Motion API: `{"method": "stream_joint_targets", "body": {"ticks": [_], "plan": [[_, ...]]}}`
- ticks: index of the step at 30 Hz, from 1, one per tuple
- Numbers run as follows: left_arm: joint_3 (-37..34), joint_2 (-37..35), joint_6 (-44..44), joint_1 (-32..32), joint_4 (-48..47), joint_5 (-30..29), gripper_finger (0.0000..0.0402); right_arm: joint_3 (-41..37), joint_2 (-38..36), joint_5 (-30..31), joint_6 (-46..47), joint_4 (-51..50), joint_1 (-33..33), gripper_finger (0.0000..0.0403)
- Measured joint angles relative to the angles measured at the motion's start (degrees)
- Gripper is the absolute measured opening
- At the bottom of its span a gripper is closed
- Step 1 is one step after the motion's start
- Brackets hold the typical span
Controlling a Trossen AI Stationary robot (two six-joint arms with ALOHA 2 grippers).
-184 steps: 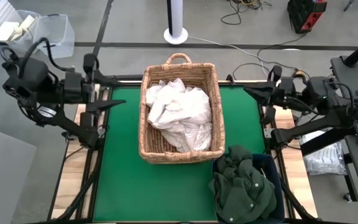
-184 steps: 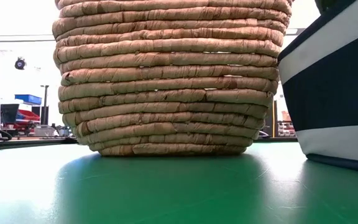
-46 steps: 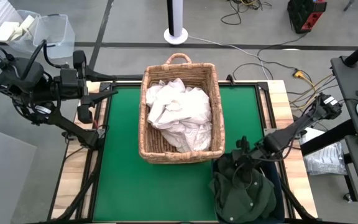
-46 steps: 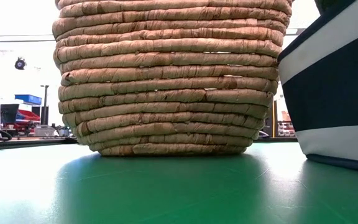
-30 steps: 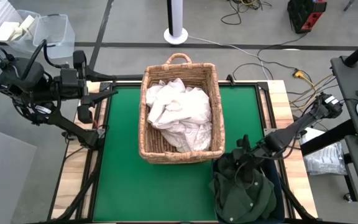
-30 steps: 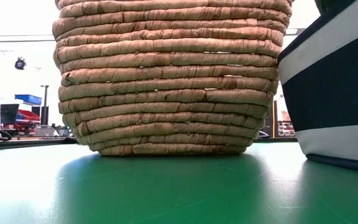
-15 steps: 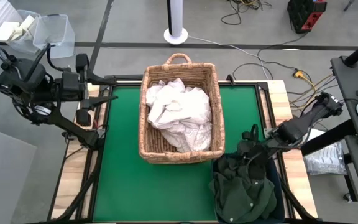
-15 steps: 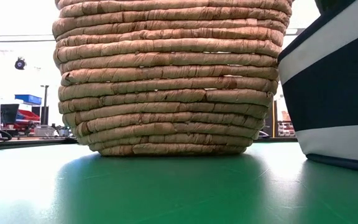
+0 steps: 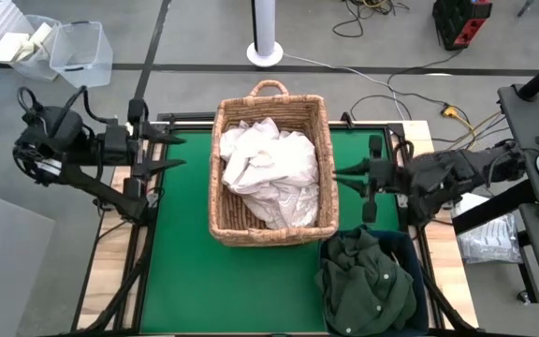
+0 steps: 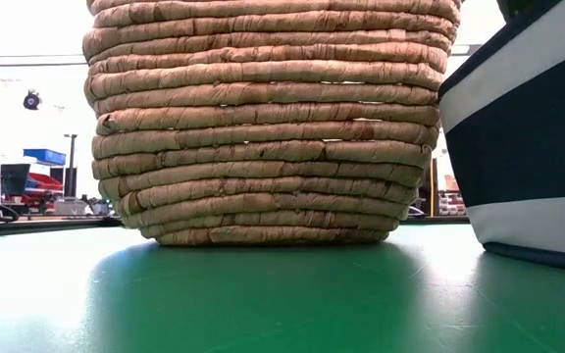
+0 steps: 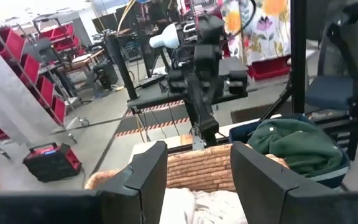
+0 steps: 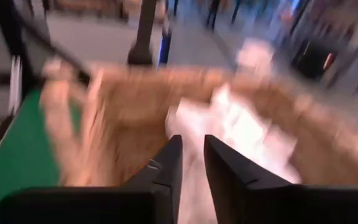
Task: Sort clothes
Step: Return to Home Position
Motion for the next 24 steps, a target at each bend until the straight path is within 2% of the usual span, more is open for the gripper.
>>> {"method": "stream_joint_targets", "body": {"ticks": [2, 5, 10, 14, 17, 24], "plan": [[-5.31, -3.52, -1.61, 0.0, 3.3, 0.0, 0.0155, -0.73, -1.09, -2.3, -5.79, 6.21, -2.39, 0.0048], [-13.66, -9.32, -2.17, 0.0, 9.99, 0.0, 0.0155, -1.41, -3.31, -8.69, -9.51, 10.95, -6.59, 0.0033], [-26.41, -18.35, -2.09, 0.0, 17.45, -1.04, 0.0155, -2.95, -8.68, -16.44, -11.1, 12.04, -11.92, 0.0012], [-34.27, -24.78, -6.29, 0.0, 20.47, -1.87, 0.0155, -5.52, -13.75, -20.33, -11.36, 12.07, -13.63, 0.0009], [-39.84, -28.98, -7.86, 0.0, 24.1, -1.9, 0.0155, -8.65, -18.06, -22.39, -9.58, 12.23, -13.62, 0.0009], [-52.04, -38.17, -7.53, 0.0, 30.74, -1.63, 0.0155, -20.91, -29.06, -22.58, -6.46, 16.15, -13.56, 0.0009]]}}
